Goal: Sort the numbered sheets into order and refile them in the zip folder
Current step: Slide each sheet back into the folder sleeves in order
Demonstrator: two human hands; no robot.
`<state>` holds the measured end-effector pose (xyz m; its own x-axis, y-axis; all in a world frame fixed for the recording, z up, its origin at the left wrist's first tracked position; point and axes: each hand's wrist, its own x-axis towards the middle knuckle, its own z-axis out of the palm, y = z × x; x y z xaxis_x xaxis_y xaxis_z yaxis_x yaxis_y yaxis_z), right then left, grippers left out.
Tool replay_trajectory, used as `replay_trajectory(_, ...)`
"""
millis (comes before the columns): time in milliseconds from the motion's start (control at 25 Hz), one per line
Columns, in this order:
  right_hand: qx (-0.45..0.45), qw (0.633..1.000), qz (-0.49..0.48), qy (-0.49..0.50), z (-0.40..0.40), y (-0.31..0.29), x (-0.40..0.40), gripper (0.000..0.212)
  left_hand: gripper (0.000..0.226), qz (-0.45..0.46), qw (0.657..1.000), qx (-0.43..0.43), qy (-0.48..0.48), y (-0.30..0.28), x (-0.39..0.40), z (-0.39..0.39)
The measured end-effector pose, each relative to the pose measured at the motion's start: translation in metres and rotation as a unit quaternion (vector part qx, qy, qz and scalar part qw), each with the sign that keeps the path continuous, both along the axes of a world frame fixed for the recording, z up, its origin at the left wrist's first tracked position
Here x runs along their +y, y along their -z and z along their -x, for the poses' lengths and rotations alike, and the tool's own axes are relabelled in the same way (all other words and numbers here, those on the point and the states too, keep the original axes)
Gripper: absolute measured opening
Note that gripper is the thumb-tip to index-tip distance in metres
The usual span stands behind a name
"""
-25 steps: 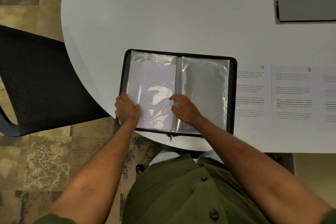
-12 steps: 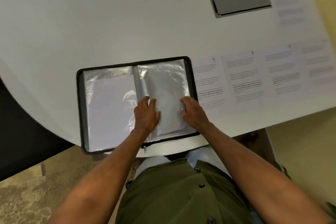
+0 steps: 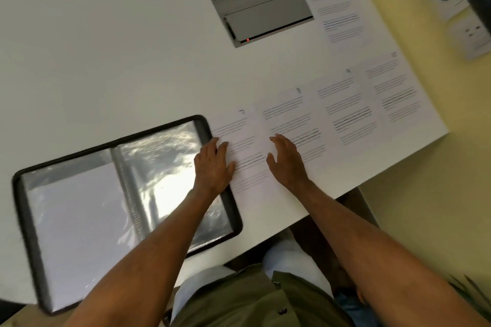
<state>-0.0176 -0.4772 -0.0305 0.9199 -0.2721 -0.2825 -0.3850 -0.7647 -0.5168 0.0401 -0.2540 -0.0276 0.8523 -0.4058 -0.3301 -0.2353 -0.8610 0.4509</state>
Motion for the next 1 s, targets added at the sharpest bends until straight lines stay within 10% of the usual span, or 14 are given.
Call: replay_trajectory(1000,-0.065,0.992,-0.003,0.112,-0.210,-0.001,-0.395,0.056,0.068,0.040,0.999,-0.020,-0.013,-0.004,-0.397,-0.226)
